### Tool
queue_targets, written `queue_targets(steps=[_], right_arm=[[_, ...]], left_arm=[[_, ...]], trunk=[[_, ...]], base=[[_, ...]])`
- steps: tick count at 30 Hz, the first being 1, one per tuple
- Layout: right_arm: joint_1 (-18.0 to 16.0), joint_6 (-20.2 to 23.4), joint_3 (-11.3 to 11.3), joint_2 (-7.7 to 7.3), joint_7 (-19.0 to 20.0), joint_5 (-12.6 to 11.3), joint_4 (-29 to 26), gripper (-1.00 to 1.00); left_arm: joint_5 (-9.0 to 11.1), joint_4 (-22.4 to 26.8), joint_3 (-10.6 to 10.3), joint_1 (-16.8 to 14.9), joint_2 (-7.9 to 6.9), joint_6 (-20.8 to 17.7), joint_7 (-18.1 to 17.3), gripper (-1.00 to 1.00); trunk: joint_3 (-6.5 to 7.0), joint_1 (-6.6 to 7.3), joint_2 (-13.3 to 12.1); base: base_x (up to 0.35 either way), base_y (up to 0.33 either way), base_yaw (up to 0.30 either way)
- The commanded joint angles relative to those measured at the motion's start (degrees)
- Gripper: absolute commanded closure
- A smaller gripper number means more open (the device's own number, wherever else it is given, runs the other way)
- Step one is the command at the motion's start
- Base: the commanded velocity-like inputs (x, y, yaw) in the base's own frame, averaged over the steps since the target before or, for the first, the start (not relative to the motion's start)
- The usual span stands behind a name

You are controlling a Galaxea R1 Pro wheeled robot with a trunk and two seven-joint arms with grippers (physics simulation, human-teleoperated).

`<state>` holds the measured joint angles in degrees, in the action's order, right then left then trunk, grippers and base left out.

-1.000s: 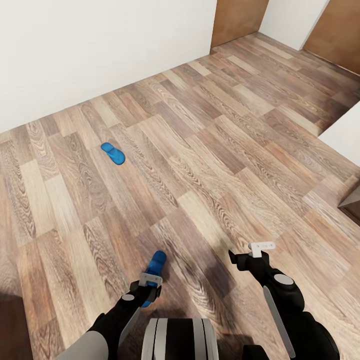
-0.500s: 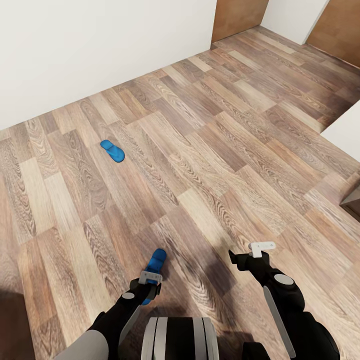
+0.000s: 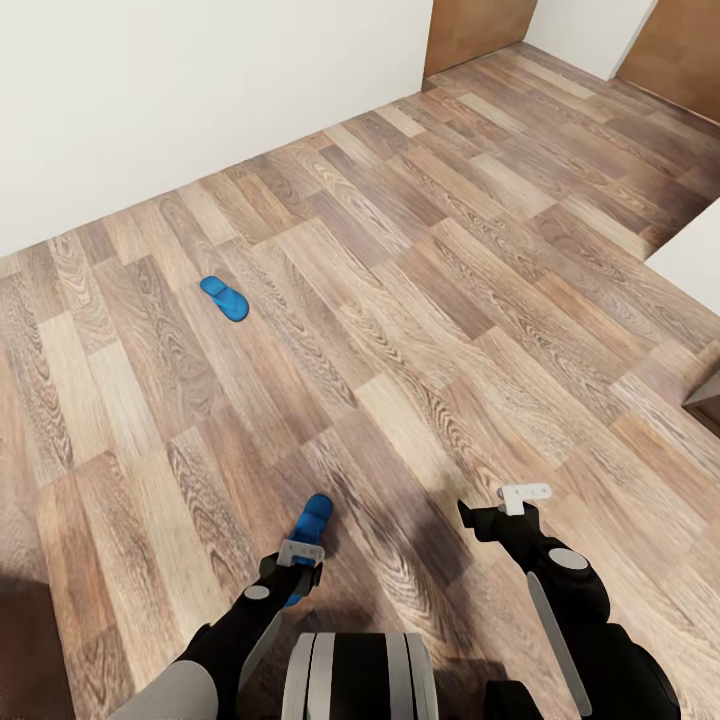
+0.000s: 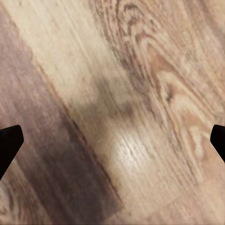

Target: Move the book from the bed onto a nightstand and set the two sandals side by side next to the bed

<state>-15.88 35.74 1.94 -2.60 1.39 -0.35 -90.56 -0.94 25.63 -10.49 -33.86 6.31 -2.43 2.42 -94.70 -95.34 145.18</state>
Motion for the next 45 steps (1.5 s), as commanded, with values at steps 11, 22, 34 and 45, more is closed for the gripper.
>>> queue_targets(steps=[11, 22, 34, 45], right_arm=[[0.1, 0.3, 0.0, -0.10, 0.1, 0.0, -0.1, -1.00], [0.1, 0.3, 0.0, -0.19, 0.1, 0.0, -0.1, -1.00], [0.1, 0.3, -0.1, -0.21, 0.1, 0.0, -0.1, -1.00], [0.1, 0.3, -0.1, -0.30, 0.1, 0.0, -0.1, -1.00]], left_arm=[[0.3, -0.7, -0.7, 0.0, -0.16, 0.0, -1.3, -1.00], [0.3, -0.7, -0.7, 0.0, -0.16, 0.0, -1.3, 1.00], [0.3, -0.7, -0.7, 0.0, -0.16, 0.1, -1.0, 1.00], [0.3, -0.7, -0.7, 0.0, -0.16, 0.1, -1.0, 1.00]], trunk=[[-0.03, -0.08, 0.0], [-0.03, -0.08, 0.0], [-0.03, -0.08, 0.0], [-0.03, -0.08, 0.0]], base=[[0.000, 0.000, 0.000], [0.000, 0.000, 0.000], [0.000, 0.000, 0.000], [0.000, 0.000, 0.000]])
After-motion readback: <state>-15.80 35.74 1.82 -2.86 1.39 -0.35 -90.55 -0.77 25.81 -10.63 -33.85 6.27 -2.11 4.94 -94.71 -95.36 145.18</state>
